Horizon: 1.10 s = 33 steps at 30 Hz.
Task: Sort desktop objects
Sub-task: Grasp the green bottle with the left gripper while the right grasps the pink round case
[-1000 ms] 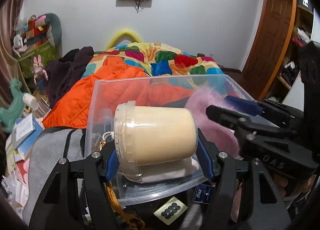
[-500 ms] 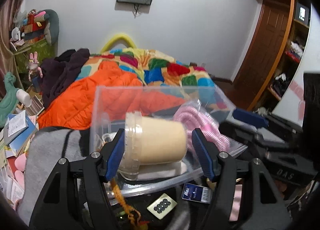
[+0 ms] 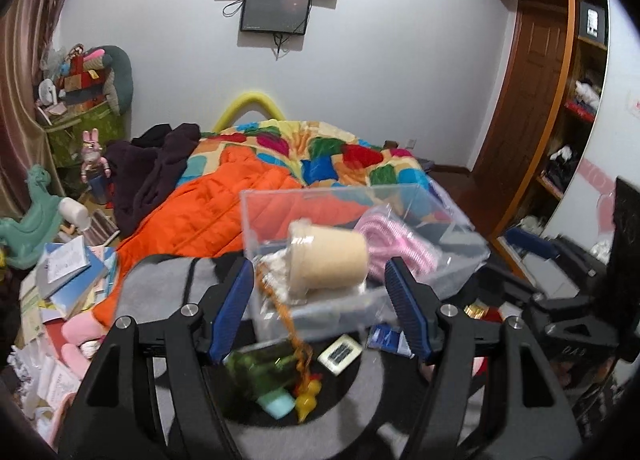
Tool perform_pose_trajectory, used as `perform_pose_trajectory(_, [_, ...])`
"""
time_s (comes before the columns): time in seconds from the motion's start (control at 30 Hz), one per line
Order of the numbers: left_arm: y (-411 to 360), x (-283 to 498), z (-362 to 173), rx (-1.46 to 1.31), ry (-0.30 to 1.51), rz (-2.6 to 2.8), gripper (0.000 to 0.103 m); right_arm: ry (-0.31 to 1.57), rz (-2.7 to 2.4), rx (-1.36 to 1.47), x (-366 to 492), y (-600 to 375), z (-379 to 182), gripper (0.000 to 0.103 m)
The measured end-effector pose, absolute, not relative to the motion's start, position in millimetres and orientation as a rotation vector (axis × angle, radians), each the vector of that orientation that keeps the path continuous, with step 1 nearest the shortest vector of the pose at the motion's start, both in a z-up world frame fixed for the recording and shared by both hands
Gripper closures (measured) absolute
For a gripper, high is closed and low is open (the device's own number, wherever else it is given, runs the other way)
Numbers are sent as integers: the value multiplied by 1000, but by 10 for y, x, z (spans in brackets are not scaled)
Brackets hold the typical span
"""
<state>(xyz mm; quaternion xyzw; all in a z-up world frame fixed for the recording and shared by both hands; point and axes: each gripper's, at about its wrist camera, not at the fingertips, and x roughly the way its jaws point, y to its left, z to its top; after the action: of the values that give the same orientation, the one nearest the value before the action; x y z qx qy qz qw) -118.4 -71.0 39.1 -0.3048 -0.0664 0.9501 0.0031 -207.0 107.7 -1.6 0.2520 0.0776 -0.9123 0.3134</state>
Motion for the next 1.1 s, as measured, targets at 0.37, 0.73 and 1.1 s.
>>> perform_pose_trajectory(0.37, [-924, -974, 40, -1164, -149, 2961, 35, 222, -2347, 741, -1811, 1187, -248, 23])
perform_pose_trajectory(0.73, [-1102, -1022, -356, -1308, -191, 2874, 37, 267, -2285, 870, -1704, 1180, -613, 23])
perform_pose_trajectory(1.1, [-965, -1344, -487, -1351, -189, 2765, 37, 290, -2239, 928, -1715, 1008, -792, 24])
